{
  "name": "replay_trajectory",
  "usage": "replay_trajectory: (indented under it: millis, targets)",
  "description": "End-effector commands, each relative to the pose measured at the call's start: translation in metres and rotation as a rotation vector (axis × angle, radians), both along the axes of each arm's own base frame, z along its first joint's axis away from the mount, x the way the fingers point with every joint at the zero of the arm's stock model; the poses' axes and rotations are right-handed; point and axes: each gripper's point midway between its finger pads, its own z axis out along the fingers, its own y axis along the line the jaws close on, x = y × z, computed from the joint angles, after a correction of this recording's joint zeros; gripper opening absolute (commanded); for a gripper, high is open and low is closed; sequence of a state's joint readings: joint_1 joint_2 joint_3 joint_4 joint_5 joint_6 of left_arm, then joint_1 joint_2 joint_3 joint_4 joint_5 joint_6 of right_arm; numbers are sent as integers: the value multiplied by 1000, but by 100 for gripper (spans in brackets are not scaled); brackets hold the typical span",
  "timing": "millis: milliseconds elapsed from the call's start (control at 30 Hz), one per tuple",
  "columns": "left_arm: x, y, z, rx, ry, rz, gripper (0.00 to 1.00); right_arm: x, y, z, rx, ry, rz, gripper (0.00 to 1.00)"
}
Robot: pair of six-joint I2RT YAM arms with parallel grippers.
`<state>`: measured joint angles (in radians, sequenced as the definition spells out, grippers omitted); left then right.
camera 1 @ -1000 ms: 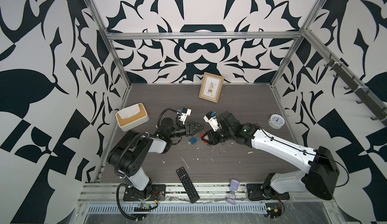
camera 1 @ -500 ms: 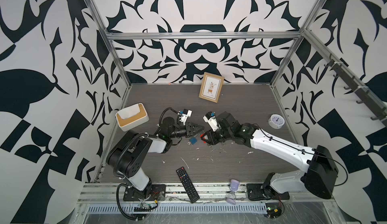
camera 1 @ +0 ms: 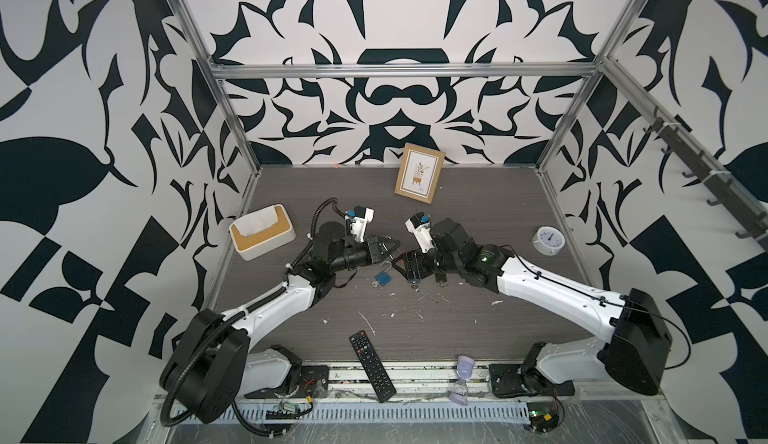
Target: Lock with the key
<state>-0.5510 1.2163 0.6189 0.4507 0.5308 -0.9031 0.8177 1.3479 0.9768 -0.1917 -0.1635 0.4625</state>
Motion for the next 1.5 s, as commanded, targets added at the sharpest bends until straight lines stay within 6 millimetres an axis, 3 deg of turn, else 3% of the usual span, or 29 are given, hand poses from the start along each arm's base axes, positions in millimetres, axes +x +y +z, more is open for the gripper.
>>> replay_trajectory:
  millis: [0,133,267,533,767,1267,1467]
  targets:
    - [9,14,33,39,-98,104,0,11,-9,52,145,-194,-68,82]
    - [7,24,63,36,-136,152,0,4,-27,82,280,-429,-81,85]
    - [9,37,71,80,-69,230,0,-6,-47,108,334,-633,-90,85]
    - [6,44,75,-86,120,305,0,-25,-26,143,338,-729,105,79]
    - [6,42,68,-198,272,325,0,-22,-9,150,367,-727,153,69]
    - [4,37,79,-292,286,287,0,-13,15,123,366,-642,204,65]
    - [4,36,83,-309,281,275,0,-8,16,119,361,-631,188,57]
